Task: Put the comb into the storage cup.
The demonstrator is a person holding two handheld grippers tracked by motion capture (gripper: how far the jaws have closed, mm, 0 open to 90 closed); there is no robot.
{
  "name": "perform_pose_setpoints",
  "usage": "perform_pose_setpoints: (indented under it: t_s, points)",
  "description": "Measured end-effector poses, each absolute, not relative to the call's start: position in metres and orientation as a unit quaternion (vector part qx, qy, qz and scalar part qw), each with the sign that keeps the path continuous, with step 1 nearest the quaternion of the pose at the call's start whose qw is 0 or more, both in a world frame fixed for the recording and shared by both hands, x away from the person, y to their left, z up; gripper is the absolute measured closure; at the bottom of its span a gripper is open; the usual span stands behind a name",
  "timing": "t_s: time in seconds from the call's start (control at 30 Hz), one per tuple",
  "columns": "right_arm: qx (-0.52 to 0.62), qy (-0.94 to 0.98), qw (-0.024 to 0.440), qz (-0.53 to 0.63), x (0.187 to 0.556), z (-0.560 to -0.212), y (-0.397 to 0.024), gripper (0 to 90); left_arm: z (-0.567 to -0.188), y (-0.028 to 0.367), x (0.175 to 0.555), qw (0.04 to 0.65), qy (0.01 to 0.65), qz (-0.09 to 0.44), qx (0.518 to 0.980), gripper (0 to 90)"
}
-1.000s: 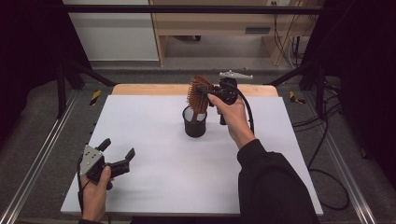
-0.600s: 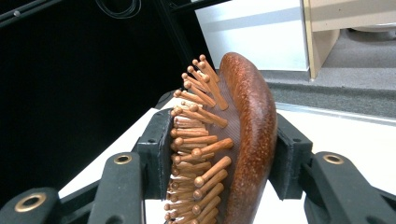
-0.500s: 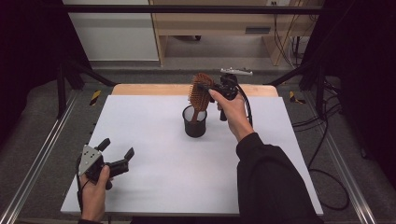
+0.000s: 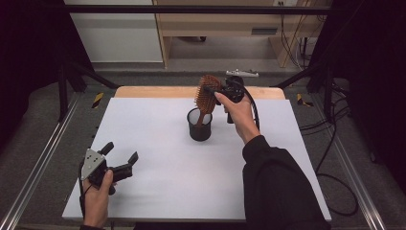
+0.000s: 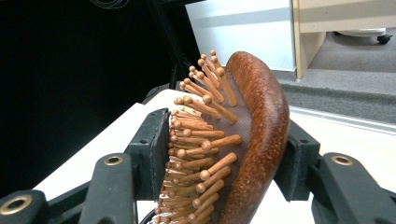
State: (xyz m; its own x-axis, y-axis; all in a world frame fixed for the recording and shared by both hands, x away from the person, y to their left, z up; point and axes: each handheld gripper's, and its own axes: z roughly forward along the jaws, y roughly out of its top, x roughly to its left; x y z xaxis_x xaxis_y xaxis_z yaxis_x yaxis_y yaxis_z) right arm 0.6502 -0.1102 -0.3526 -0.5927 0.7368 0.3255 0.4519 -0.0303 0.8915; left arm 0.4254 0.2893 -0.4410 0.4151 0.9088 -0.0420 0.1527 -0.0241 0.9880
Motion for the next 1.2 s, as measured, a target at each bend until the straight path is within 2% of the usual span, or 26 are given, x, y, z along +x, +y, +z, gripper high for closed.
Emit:
perform_pose_setpoints:
  t_s: [1.2]
  points:
    - [0.435,0.688,0.12,0.568,0.6535,-0.3565,-0.1179,40.7,-0.4415,0.2892,0.4263,0.556,0.42,0.337,0.633,2.2]
